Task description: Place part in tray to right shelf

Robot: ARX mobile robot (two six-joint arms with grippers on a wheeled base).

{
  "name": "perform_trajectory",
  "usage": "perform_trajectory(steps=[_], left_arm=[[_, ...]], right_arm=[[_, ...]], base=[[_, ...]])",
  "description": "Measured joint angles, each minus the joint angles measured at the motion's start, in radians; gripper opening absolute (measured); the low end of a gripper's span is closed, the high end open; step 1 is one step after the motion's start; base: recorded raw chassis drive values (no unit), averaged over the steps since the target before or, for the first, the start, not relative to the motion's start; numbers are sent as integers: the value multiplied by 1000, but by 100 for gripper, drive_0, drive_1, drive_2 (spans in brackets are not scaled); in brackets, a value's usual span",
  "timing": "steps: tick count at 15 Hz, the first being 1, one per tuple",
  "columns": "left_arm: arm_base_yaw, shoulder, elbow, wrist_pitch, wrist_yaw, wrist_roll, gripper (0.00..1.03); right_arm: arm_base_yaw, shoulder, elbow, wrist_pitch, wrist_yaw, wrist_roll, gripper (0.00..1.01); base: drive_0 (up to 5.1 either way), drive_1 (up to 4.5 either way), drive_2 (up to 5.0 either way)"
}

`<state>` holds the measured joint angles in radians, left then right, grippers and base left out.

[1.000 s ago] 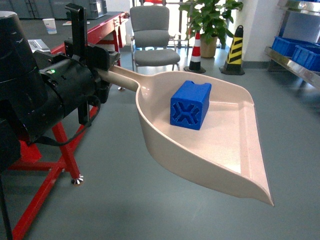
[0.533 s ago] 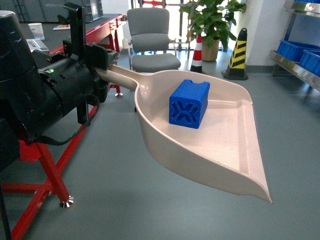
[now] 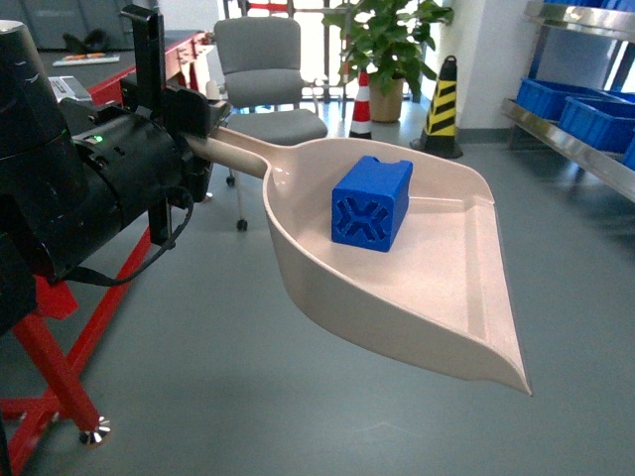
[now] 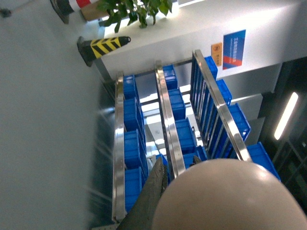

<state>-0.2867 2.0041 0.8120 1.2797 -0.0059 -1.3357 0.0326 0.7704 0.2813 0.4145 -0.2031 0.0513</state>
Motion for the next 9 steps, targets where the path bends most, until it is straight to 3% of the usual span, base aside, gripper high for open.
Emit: perform_trajectory(steps=[9], left_arm=[[-4,0,0,0,2,0,12]], right_arm=[[0,0,0,0,0,0,98]], base=[[-149,-149,-149]])
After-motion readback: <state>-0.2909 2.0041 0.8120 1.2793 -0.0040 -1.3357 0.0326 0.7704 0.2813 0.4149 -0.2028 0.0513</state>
